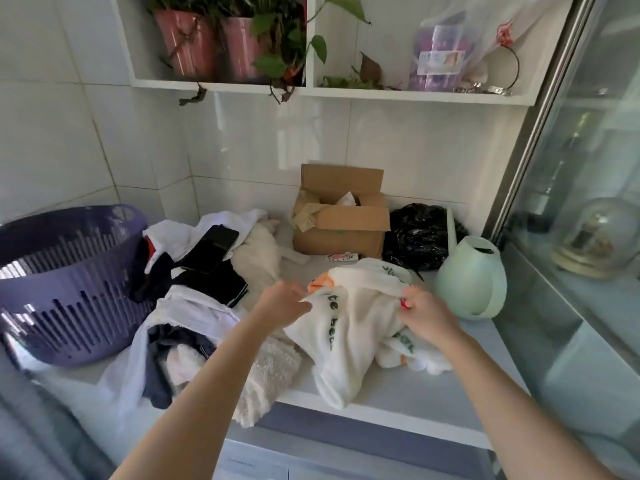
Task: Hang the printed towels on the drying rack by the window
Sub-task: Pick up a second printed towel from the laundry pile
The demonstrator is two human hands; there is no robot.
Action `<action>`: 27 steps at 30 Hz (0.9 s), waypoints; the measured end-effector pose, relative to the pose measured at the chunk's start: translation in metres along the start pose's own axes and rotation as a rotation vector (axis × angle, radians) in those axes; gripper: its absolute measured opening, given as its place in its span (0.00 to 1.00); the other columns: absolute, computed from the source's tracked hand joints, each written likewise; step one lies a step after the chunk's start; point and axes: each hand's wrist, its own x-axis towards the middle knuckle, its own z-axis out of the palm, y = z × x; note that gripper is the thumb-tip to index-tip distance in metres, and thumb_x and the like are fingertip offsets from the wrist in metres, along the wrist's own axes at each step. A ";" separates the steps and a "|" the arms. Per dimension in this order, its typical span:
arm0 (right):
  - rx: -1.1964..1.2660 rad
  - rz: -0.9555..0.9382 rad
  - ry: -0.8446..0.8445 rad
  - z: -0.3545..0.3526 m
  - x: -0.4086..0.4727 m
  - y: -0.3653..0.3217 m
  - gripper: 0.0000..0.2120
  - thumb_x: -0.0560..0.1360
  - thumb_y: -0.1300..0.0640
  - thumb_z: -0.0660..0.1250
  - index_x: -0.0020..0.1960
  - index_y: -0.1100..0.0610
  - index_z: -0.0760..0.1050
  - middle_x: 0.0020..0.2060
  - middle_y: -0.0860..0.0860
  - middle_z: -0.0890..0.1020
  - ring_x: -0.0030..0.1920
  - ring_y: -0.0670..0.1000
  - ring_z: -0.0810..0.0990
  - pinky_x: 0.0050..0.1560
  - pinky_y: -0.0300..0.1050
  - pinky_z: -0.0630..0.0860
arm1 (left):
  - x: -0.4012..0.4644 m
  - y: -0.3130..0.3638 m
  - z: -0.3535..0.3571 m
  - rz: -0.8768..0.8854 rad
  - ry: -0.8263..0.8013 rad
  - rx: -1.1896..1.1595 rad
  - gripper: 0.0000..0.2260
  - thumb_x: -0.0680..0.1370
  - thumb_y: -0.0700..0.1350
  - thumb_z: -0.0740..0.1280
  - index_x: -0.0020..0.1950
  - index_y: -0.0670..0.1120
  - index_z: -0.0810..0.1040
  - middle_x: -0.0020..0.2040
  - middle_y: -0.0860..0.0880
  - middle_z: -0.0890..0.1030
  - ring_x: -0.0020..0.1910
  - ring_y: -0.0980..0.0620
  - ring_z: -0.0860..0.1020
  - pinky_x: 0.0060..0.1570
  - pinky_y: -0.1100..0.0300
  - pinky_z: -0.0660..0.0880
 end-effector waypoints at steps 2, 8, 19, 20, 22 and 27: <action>-0.003 0.028 0.013 0.006 0.017 -0.003 0.21 0.74 0.58 0.61 0.67 0.58 0.67 0.53 0.55 0.80 0.51 0.55 0.77 0.44 0.43 0.69 | 0.027 -0.007 -0.003 -0.001 -0.016 0.013 0.17 0.73 0.43 0.67 0.61 0.43 0.75 0.63 0.44 0.77 0.61 0.46 0.74 0.56 0.60 0.69; -0.026 0.090 0.017 0.028 0.060 0.000 0.25 0.72 0.59 0.62 0.69 0.58 0.63 0.60 0.58 0.75 0.54 0.54 0.75 0.43 0.40 0.64 | 0.098 -0.017 0.011 0.053 -0.082 0.042 0.24 0.73 0.47 0.67 0.67 0.45 0.68 0.66 0.45 0.73 0.64 0.47 0.72 0.53 0.62 0.66; -0.026 0.261 -0.125 0.054 0.090 0.018 0.40 0.65 0.60 0.70 0.73 0.54 0.57 0.64 0.53 0.74 0.61 0.56 0.75 0.58 0.50 0.74 | 0.147 -0.017 0.069 0.047 -0.316 0.023 0.20 0.70 0.43 0.69 0.61 0.43 0.72 0.54 0.46 0.78 0.55 0.45 0.76 0.51 0.60 0.71; -0.034 0.264 -0.111 0.054 0.091 0.021 0.31 0.65 0.59 0.69 0.67 0.55 0.67 0.58 0.53 0.79 0.57 0.56 0.77 0.55 0.49 0.76 | 0.148 -0.017 0.070 0.052 -0.335 0.055 0.14 0.69 0.43 0.68 0.54 0.43 0.77 0.51 0.45 0.80 0.52 0.45 0.77 0.48 0.60 0.72; -0.063 0.258 -0.075 0.050 0.092 0.023 0.07 0.66 0.59 0.66 0.44 0.54 0.75 0.42 0.53 0.82 0.48 0.57 0.81 0.43 0.46 0.76 | 0.150 -0.017 0.069 0.032 -0.357 0.070 0.02 0.68 0.42 0.67 0.36 0.46 0.77 0.35 0.47 0.79 0.39 0.47 0.77 0.36 0.62 0.72; -0.075 0.218 -0.009 0.027 0.093 0.026 0.04 0.66 0.57 0.65 0.33 0.55 0.72 0.31 0.53 0.78 0.39 0.57 0.80 0.35 0.44 0.71 | 0.146 -0.009 0.058 0.038 -0.337 0.063 0.09 0.69 0.47 0.69 0.32 0.46 0.73 0.33 0.49 0.78 0.39 0.48 0.77 0.36 0.61 0.68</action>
